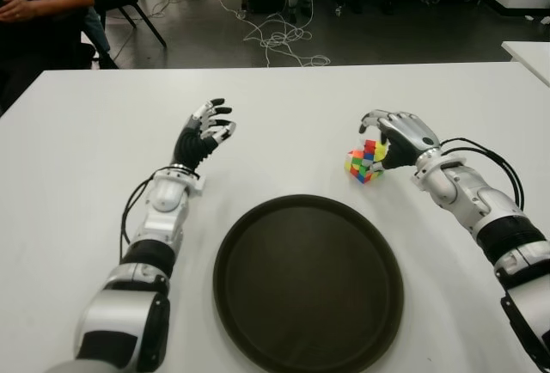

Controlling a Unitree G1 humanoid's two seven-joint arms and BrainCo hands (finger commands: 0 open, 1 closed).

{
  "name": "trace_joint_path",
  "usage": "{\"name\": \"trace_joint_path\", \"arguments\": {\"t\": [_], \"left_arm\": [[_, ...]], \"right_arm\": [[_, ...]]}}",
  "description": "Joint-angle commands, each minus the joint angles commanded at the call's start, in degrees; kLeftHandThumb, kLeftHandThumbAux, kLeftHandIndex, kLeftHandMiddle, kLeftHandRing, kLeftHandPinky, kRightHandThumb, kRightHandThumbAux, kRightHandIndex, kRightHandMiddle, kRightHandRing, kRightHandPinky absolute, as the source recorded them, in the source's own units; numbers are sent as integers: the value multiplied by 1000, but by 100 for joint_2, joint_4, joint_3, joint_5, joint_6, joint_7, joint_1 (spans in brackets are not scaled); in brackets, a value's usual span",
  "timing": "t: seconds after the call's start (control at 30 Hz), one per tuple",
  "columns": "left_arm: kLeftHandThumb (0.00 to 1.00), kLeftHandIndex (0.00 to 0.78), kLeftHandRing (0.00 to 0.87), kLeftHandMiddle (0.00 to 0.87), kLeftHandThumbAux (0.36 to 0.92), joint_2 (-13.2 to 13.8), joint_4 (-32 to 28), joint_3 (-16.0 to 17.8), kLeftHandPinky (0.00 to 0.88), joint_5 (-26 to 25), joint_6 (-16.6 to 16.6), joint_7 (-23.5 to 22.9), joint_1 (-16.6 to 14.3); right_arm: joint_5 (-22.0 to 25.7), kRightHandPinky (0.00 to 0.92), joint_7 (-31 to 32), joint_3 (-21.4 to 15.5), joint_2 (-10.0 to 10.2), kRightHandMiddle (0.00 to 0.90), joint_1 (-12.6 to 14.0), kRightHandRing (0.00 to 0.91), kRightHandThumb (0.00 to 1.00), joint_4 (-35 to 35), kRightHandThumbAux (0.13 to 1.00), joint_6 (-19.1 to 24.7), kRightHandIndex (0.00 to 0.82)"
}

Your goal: Pick up the Rubik's Cube and put it in the plate

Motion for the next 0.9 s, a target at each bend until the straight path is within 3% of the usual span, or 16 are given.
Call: {"name": "trace_joint_path", "arguments": {"t": [0.27, 0.5, 0.9], "left_arm": [[142, 165, 276, 231, 663, -12, 3, 31, 344, -62, 35, -54, -3], [154, 170, 276, 239, 679, -15, -20, 43, 338, -121, 86, -108, -1], [156, 171, 277, 238, 660, -27, -25, 52, 334, -165, 79, -151, 2]], "right_arm": [[25, 471, 296, 21, 0, 595, -36, 610, 0, -18, 903, 138, 454], [20, 523, 374, 39, 29, 628, -40, 637, 0, -29, 903, 215, 459], [78, 523, 820, 71, 119, 626, -36, 642, 0, -104, 905, 452, 429]]}}
